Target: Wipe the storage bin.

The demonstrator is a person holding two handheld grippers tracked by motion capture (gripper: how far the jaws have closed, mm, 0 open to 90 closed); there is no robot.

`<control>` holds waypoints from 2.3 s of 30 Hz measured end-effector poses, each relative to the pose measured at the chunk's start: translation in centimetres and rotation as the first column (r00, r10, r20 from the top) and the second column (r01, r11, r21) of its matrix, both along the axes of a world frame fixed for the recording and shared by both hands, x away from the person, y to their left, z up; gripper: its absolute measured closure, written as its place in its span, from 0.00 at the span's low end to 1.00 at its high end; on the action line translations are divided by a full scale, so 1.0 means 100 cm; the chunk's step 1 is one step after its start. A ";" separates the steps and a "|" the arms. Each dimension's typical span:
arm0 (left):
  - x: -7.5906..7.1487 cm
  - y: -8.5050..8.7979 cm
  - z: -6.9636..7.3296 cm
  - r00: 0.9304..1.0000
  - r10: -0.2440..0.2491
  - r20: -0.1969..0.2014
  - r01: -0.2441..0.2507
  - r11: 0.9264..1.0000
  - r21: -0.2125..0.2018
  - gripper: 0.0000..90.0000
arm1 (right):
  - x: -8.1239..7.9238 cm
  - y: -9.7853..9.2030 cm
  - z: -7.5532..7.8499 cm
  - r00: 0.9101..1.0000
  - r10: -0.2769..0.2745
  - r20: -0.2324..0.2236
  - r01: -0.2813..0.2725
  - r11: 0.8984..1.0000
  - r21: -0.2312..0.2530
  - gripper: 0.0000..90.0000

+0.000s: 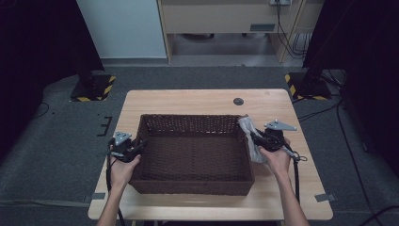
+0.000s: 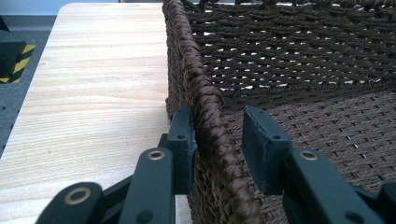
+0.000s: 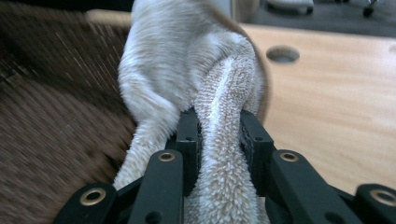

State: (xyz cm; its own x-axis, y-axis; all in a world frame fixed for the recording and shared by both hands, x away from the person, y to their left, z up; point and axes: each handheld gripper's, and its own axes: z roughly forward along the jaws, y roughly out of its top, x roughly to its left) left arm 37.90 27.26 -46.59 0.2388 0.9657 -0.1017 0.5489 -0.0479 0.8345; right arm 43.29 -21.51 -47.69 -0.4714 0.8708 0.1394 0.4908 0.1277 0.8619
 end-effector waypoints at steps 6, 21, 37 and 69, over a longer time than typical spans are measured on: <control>0.000 0.001 0.000 1.000 -0.002 0.001 0.002 1.000 -0.007 0.70 | 0.006 0.006 -0.040 0.995 -0.030 -0.095 0.027 0.999 -0.029 0.82; 0.002 0.002 0.006 0.998 -0.055 0.018 0.055 0.998 0.011 0.55 | -0.012 -0.027 0.027 0.998 -0.041 0.055 0.036 0.996 0.079 0.82; -0.021 0.009 0.025 0.997 -0.080 0.009 0.080 0.997 0.022 0.62 | -0.036 -0.009 0.024 0.998 0.036 0.043 -0.039 0.997 0.070 0.82; -0.021 0.012 0.030 0.995 -0.101 0.023 0.100 0.995 0.024 0.59 | -0.031 -0.031 0.035 0.998 -0.039 0.055 0.035 0.997 0.074 0.82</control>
State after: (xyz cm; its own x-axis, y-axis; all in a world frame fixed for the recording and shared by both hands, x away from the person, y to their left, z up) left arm 35.83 28.41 -43.58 0.3366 0.9388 -0.0733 0.5203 -0.1206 0.8454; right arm 40.17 -24.60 -44.18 -0.4479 0.8763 0.1775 0.4443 0.0458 0.8947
